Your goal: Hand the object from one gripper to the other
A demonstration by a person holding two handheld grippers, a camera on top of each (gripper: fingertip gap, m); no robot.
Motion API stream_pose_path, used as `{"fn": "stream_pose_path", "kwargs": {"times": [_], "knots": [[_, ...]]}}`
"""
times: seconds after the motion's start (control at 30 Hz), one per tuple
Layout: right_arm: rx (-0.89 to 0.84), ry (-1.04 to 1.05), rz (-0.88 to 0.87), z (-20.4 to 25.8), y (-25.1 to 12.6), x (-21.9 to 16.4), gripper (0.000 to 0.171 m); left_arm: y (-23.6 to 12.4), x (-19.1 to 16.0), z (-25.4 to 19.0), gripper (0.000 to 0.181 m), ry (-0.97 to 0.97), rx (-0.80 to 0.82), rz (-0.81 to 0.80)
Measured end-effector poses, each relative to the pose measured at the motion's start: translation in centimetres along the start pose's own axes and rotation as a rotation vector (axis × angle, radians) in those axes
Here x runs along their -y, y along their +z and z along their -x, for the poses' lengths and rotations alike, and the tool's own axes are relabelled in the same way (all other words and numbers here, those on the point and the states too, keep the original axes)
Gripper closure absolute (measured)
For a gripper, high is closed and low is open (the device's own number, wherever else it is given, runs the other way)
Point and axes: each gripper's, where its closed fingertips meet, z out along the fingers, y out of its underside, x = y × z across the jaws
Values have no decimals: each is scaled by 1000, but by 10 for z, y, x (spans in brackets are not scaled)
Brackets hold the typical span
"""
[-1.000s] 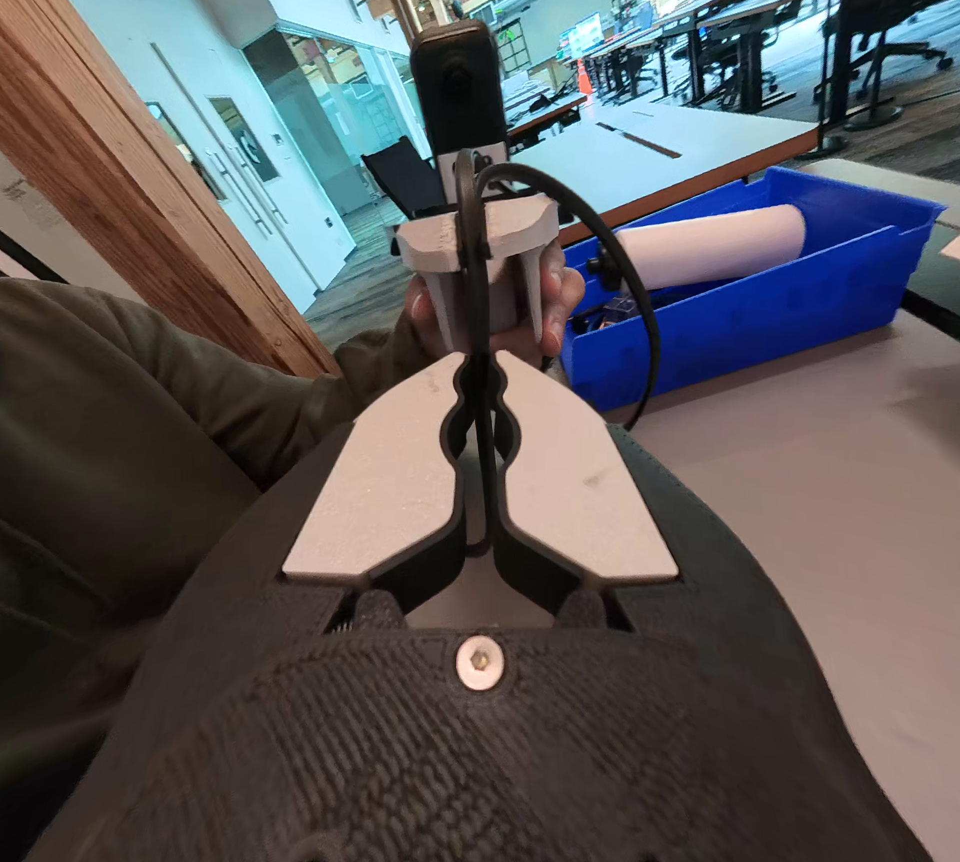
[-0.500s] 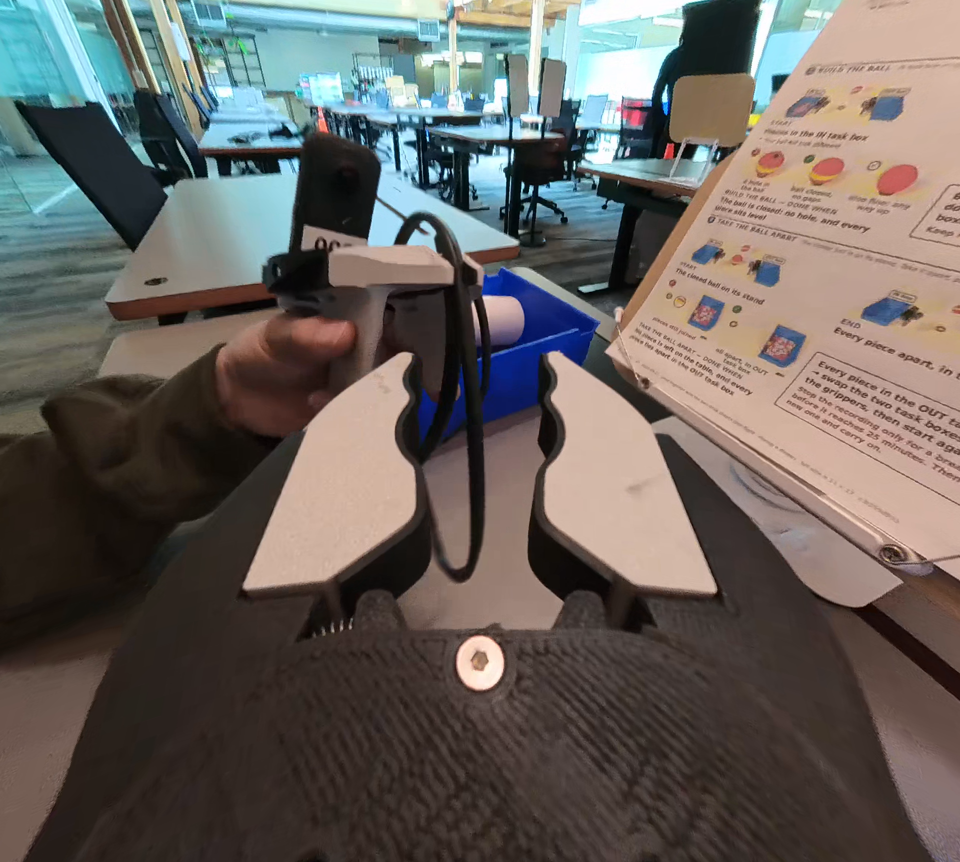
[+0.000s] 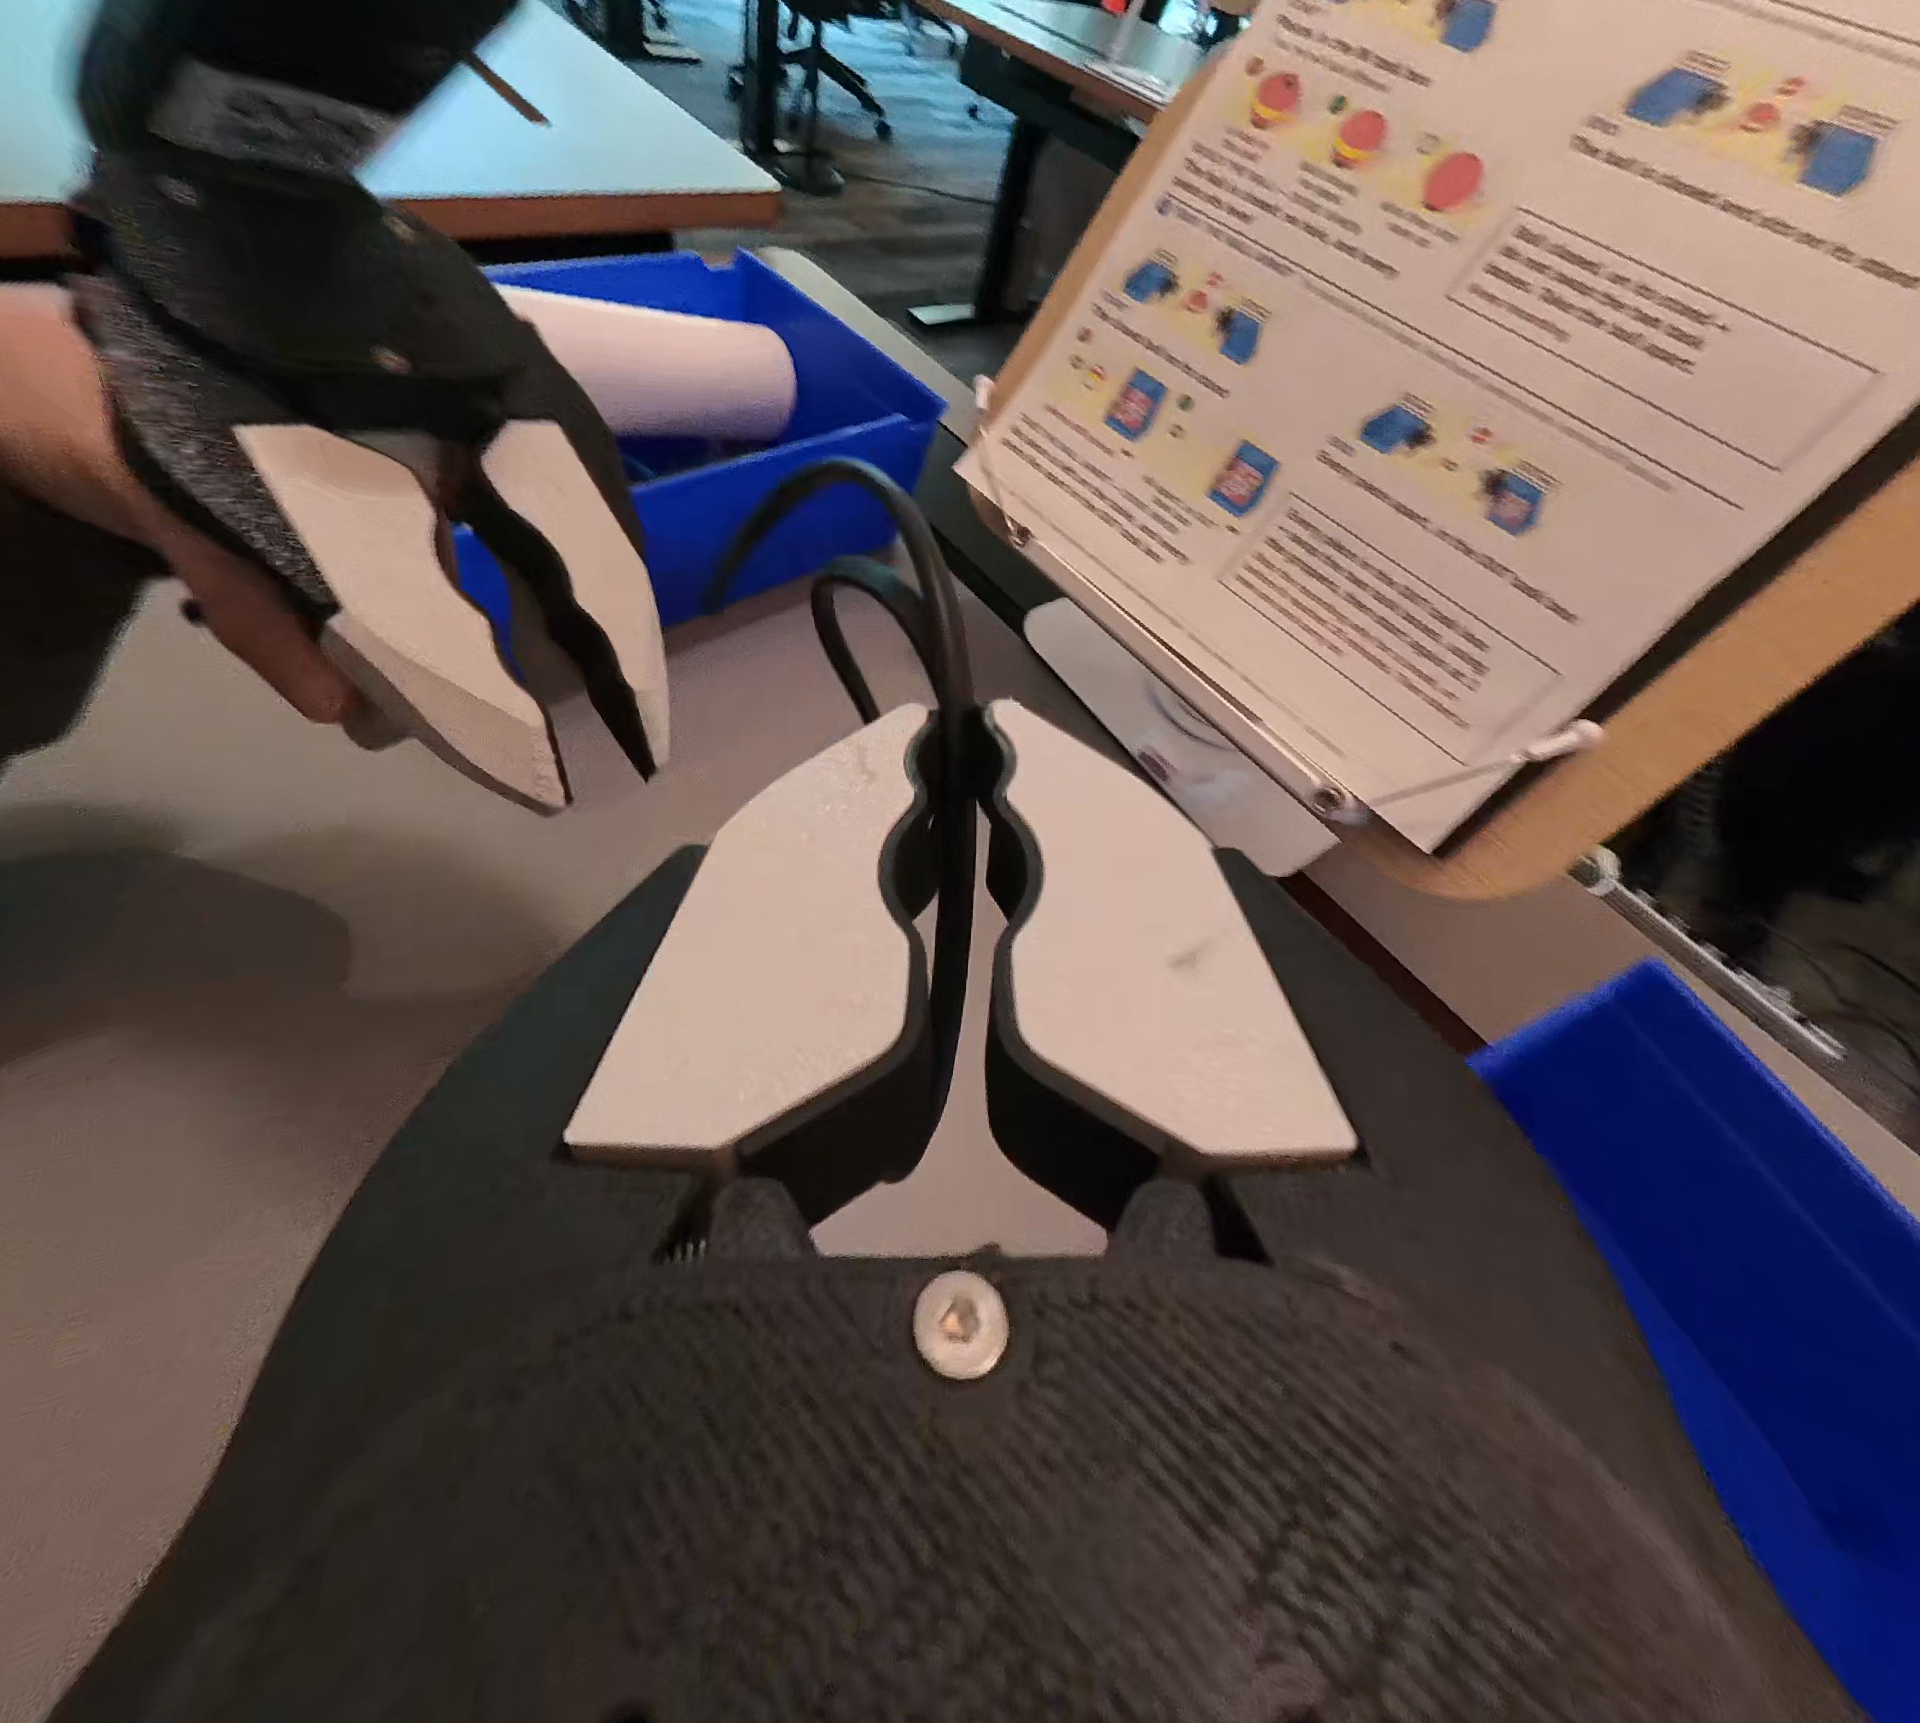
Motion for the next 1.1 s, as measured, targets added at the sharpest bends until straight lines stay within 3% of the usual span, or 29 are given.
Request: {"fn": "stream_pose_path", "kwargs": {"times": [0.1,0.27,0.4,0.53,0.67,0.8,0.93,1.1], "knots": [[-56,-43,91,-5,-2,-11,166,-5,17,3,162,208,184,-34],[-4,-79,129,15,8,-11,166,-22,76,-9,157,615,527,-293],[36,-116,124,33,13,-3,166,-11,75,-11,155,827,662,-199],[24,-132,140,35,13,-4,166,-11,72,2,158,930,785,-110],[64,-107,117,37,10,-2,166,-11,67,7,154,954,782,-72],[90,-70,94,38,7,1,166,-16,72,8,171,978,813,-106],[99,-73,101,41,8,0,166,-12,68,10,166,1008,824,-69],[85,-76,95,40,8,2,166,-15,72,13,174,1039,890,-58]]}}
